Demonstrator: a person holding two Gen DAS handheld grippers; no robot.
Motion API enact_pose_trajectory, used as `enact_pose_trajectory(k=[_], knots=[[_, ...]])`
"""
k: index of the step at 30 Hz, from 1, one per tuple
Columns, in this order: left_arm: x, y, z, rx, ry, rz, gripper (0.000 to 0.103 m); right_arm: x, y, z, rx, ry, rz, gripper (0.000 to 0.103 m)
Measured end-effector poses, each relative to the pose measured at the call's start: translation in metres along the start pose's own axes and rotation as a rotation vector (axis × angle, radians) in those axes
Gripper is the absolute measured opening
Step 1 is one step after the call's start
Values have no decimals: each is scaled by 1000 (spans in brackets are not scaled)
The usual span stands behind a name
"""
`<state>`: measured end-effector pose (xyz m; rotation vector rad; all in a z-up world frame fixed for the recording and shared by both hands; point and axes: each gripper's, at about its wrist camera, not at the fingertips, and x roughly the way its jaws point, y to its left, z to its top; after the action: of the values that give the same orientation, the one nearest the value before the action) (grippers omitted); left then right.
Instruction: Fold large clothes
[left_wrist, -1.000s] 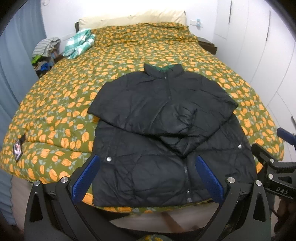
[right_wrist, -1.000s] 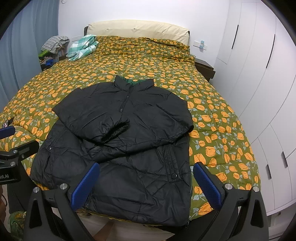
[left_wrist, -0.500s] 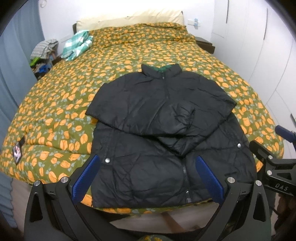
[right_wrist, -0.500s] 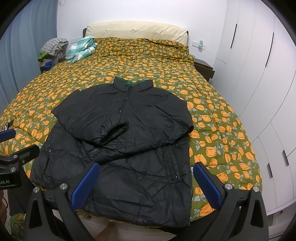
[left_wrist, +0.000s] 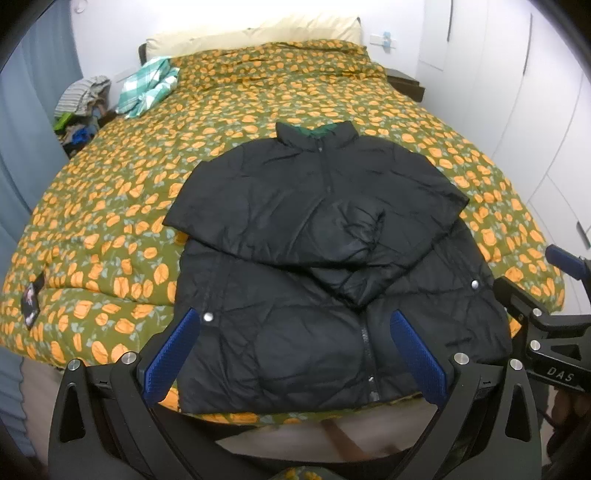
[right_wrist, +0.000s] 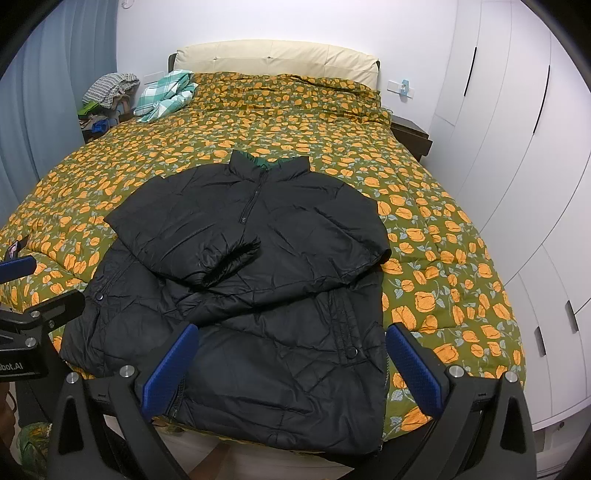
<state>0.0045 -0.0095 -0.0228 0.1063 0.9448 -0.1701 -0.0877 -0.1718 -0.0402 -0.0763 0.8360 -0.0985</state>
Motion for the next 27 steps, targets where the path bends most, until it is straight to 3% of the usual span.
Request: enact_pose_trajectory(k=[11, 14, 16, 20, 23, 24, 26, 27], knots=[[0, -3, 3, 14, -12, -1, 103, -1, -3, 0, 15, -16, 0, 103], [5, -2, 14, 10, -38, -48, 103, -2, -9, 2, 25, -27, -3, 103], [22, -10, 24, 63, -22, -96, 103, -2, -16, 4, 42, -36, -22, 103], [92, -44, 46, 214, 87, -216, 103, -2, -32, 4, 97, -41, -44, 103], [146, -62, 58, 251, 153, -195, 101, -4, -35, 1, 94, -43, -51, 103], [165, -64, 61, 253, 179, -186, 99, -4, -35, -1, 88, -42, -52, 103], [201, -61, 62, 229, 244, -171, 58, -5, -35, -4, 79, -39, -51, 103], [205, -59, 62, 217, 251, -176, 49, -5, -35, -6, 76, -38, -50, 103]])
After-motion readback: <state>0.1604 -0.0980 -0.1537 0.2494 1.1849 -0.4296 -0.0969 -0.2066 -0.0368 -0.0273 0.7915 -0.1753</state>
